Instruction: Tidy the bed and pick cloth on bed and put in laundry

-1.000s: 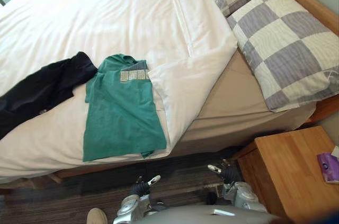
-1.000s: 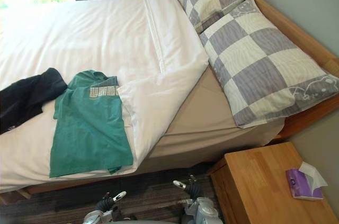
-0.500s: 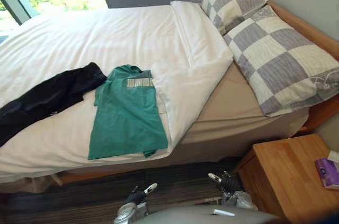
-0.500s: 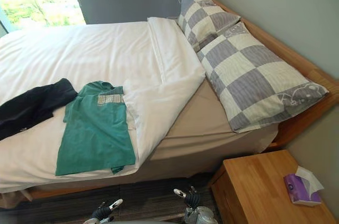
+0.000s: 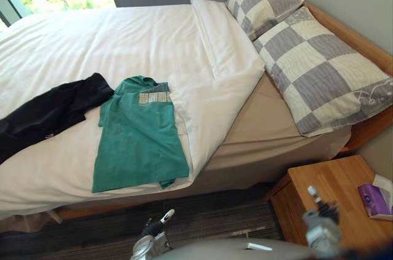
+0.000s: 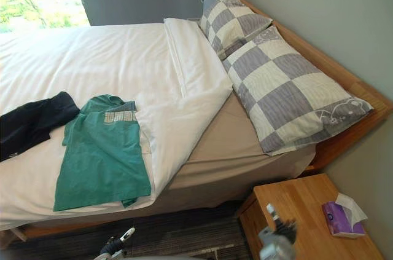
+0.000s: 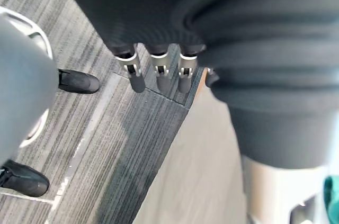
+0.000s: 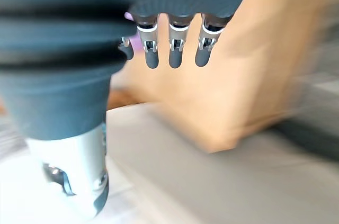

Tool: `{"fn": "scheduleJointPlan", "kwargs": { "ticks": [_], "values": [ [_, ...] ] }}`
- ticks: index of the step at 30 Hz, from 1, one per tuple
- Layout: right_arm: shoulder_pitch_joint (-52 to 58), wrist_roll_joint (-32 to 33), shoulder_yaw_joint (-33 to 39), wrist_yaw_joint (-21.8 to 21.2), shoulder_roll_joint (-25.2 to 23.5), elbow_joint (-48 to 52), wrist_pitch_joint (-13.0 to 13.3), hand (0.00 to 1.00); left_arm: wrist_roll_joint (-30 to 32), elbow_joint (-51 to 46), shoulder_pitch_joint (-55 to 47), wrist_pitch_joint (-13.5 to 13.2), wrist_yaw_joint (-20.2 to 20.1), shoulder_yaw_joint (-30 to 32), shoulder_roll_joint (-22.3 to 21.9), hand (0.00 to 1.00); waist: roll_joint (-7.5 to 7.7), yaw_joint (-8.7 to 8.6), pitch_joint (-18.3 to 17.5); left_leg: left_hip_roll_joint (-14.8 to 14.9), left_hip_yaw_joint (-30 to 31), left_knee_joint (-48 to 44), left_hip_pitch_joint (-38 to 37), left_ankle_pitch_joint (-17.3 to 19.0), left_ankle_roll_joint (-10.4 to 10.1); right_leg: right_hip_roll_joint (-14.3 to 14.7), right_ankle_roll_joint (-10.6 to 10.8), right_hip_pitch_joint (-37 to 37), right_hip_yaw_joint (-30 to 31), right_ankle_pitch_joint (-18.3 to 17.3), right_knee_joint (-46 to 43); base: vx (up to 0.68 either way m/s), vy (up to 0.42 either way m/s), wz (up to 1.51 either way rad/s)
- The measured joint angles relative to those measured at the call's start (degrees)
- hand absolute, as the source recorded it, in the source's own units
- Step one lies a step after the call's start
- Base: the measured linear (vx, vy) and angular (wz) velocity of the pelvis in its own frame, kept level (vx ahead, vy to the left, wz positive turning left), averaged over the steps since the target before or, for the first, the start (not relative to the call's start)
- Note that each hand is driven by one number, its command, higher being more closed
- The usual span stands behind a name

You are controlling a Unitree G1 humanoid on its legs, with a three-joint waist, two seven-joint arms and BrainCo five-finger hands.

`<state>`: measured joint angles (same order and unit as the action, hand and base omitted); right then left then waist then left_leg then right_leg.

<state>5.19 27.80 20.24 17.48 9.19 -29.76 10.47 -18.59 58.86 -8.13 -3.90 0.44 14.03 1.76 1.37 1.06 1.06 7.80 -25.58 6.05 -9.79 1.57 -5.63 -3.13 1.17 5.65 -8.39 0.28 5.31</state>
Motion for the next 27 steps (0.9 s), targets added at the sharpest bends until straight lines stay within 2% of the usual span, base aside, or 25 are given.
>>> {"fn": "scheduleJointPlan", "kwargs": {
  "ticks": [1, 3, 4, 5, 7, 8, 12, 14, 20, 22, 25, 27],
  "values": [
    [0.0, -0.7, 0.0, 0.1, 0.6, 2.2, 0.0, 0.0, 0.0, -0.6, -0.2, 0.1, -0.2, 0.0, 0.0, 0.0, 0.14, -0.01, -0.1, 0.0, 0.0, 0.0, 0.0, 0.0, 0.0, 0.0, 0.0, 0.0, -0.1, 0.0, -0.1, -0.01, -0.013, 0.11],
    [-0.3, -7.0, -1.4, 0.4, 2.7, 13.2, -1.3, 0.0, 0.0, -2.6, -2.3, 0.3, -0.4, -0.5, 0.5, 0.0, 0.9, -0.03, -0.7, 0.0, 0.1, 0.0, 0.4, 0.0, 0.0, -0.1, 0.2, -0.2, -0.5, -0.4, -0.3, 0.0, -0.016, 0.09],
    [-0.5, -8.5, -1.8, 0.5, 3.0, 14.7, -1.7, 0.0, 0.0, -3.0, -2.6, 0.5, -0.5, -0.5, 0.7, 0.0, 1.01, -0.08, -0.8, 0.0, 0.1, 0.0, 0.5, 0.0, 0.0, -0.1, 0.2, -0.3, -0.5, -0.4, -0.3, 0.0, -0.022, 0.07],
    [-1.3, -15.2, -3.9, 0.7, 3.3, 19.7, -4.1, 0.0, 0.0, -3.5, -3.3, 0.9, -0.5, -0.6, 1.3, 0.0, 1.43, -0.09, -1.1, 0.0, 0.3, 0.0, 0.9, -0.1, 0.1, -0.1, 0.2, -0.6, -0.6, -0.4, -0.3, 0.01, -0.018, 0.05],
    [-2.1, -20.2, -6.2, 0.6, 3.3, 22.0, -5.7, 0.0, 0.1, -3.6, -3.9, 1.0, -0.5, -0.6, 1.6, 0.0, 1.56, -0.15, -1.3, -0.1, 0.6, 0.0, 1.0, -0.1, 0.1, -0.2, 0.3, -0.6, -0.8, -0.5, -0.3, 0.01, -0.013, 0.09],
    [-3.3, -23.9, -8.5, 0.0, 3.3, 23.1, -8.2, 0.0, 0.2, -3.6, -4.0, 1.0, -0.5, -0.7, 1.6, 0.0, 1.52, -0.31, -1.3, -0.3, 1.1, 0.0, 1.1, -0.1, 0.1, -0.4, 0.4, -0.5, -1.2, -0.6, -0.3, 0.0, -0.006, 0.12],
    [-6.8, -28.9, -14.9, -4.4, 6.1, 23.4, -13.9, 0.0, 3.0, -4.0, -3.9, 0.7, 0.0, -2.7, 2.0, 0.0, 0.92, -0.55, -1.5, -1.2, 2.8, 0.0, 2.7, -0.4, 0.6, -1.3, 0.6, -1.3, -2.6, -0.5, -0.4, 0.0, 0.003, 0.2],
    [-9.2, -29.2, -17.1, -6.3, 7.6, 23.2, -15.7, 0.0, 4.9, -4.1, -3.9, 0.3, 0.2, -2.7, 2.3, 0.0, 0.81, -0.75, -1.4, -1.6, 4.2, -0.1, 3.0, -0.6, 0.9, -1.5, 0.7, -1.2, -3.6, -0.6, -0.4, 0.01, -0.002, 0.29],
    [-19.4, -33.3, -23.0, -9.4, 10.7, 19.3, -18.1, 0.0, 13.4, -4.1, -4.0, -0.9, 2.1, -3.3, 3.8, 0.0, 0.99, -0.62, -0.7, -2.1, 6.3, -0.1, 5.0, -1.2, 1.4, -1.5, 0.7, -2.5, -5.0, -0.6, -0.7, -0.02, -0.028, 0.16],
    [-25.3, -34.9, -25.9, -9.6, 11.6, 15.4, -19.3, 0.0, 15.7, -4.2, -3.2, -0.9, 2.5, -4.5, 5.2, 0.0, 2.14, -0.43, 1.3, -2.1, 7.7, -0.1, 6.9, -2.1, 1.7, -1.4, 0.7, -4.3, -5.2, -0.5, -1.7, -0.06, -0.038, 0.16],
    [-30.9, -35.4, -27.5, -8.9, 11.7, 11.0, -20.4, 0.0, 16.0, -4.5, -1.6, -0.7, 2.5, -4.9, 6.7, 0.0, 3.91, 0.23, 3.6, -1.9, 8.6, -0.4, 9.5, -3.3, 2.0, -1.3, 0.4, -6.8, -5.4, 0.1, -2.1, -0.08, -0.04, 0.13],
    [-37.6, -35.3, -28.2, -6.6, 12.0, 7.4, -21.4, 0.0, 15.9, -5.9, 1.6, -0.3, 2.5, -4.9, 8.3, 0.0, 5.78, 1.15, 7.6, -1.6, 9.9, -0.4, 12.3, -4.7, 2.3, -1.0, 0.0, -8.9, -5.9, 1.7, -2.1, -0.1, -0.036, 0.22]
  ]
}}
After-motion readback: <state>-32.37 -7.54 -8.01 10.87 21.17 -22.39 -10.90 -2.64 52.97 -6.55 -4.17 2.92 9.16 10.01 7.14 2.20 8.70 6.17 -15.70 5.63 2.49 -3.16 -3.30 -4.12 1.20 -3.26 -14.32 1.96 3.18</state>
